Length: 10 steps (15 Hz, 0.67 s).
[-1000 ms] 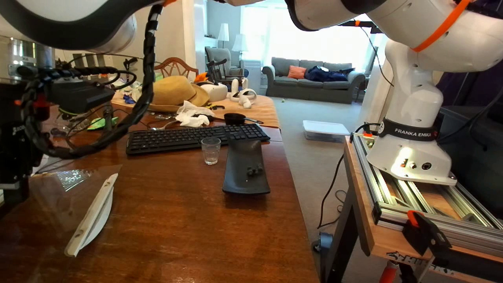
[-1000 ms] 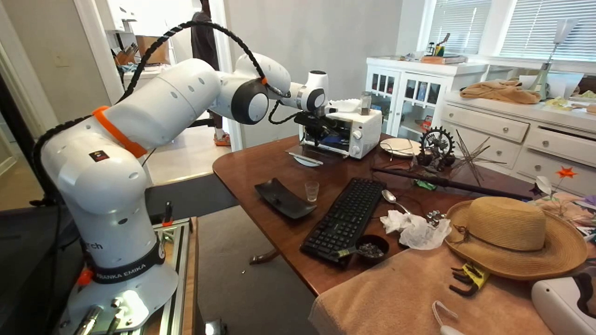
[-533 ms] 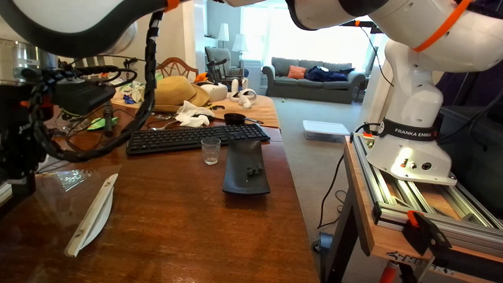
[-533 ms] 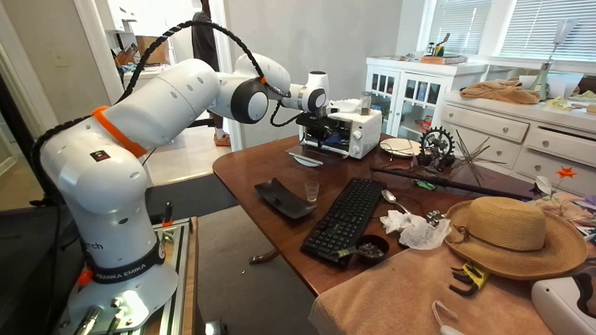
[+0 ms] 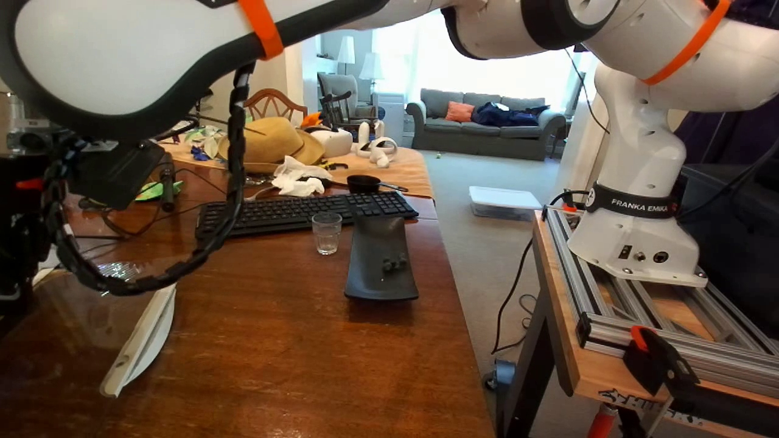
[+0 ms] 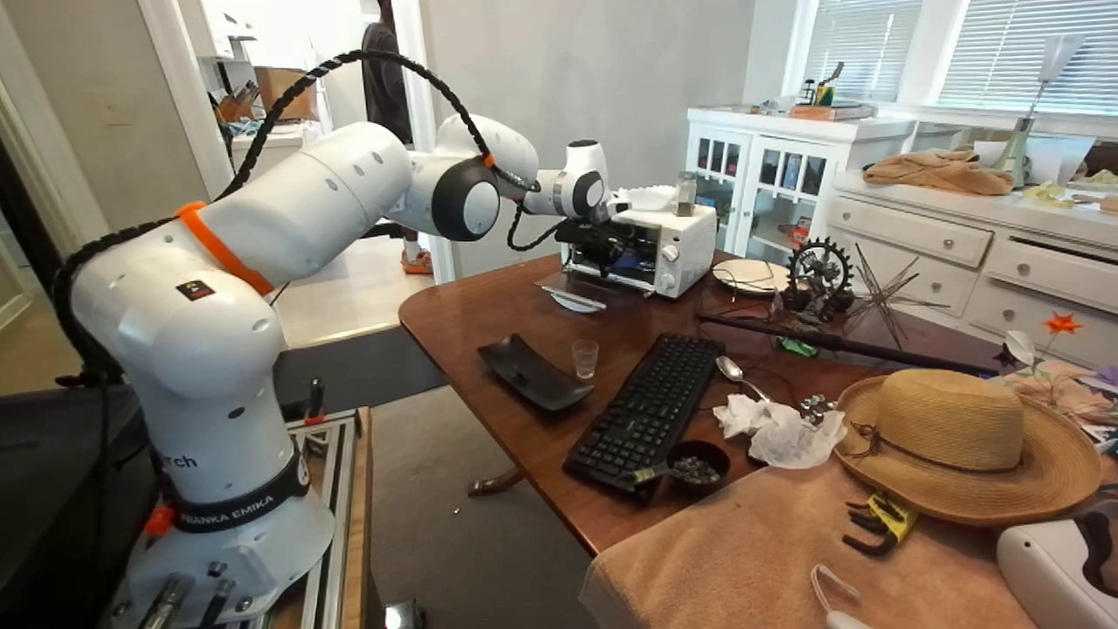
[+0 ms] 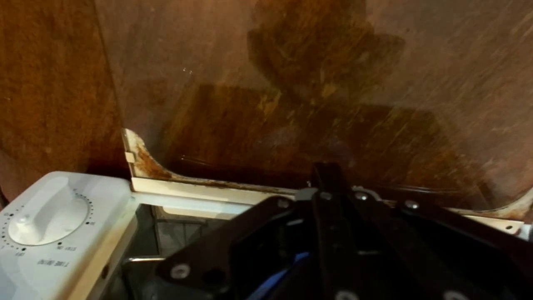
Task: Put the blue masking tape in the white toaster oven.
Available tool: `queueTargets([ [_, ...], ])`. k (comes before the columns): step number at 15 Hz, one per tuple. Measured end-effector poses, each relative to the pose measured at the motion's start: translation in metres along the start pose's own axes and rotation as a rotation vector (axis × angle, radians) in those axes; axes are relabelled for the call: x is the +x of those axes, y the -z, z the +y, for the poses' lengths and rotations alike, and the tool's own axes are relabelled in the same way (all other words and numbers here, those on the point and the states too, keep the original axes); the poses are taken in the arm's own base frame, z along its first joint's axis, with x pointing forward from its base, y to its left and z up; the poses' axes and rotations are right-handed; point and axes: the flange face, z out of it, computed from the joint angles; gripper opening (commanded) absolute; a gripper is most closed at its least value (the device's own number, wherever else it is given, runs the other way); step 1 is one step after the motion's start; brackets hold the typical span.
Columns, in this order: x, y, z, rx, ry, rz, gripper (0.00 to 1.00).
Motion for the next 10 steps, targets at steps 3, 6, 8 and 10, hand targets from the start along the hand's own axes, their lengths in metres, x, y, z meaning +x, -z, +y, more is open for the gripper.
queueTargets([
  [3, 0.005, -0.004, -0.011, -0.022, 0.03, 0.056, 0.0],
  [6, 0.012, 0.002, -0.026, -0.089, 0.086, 0.121, 0.0],
  [8, 0.016, 0.006, -0.035, -0.128, 0.11, 0.148, 0.0],
  [10, 0.018, 0.007, -0.038, -0.15, 0.122, 0.16, 0.0],
])
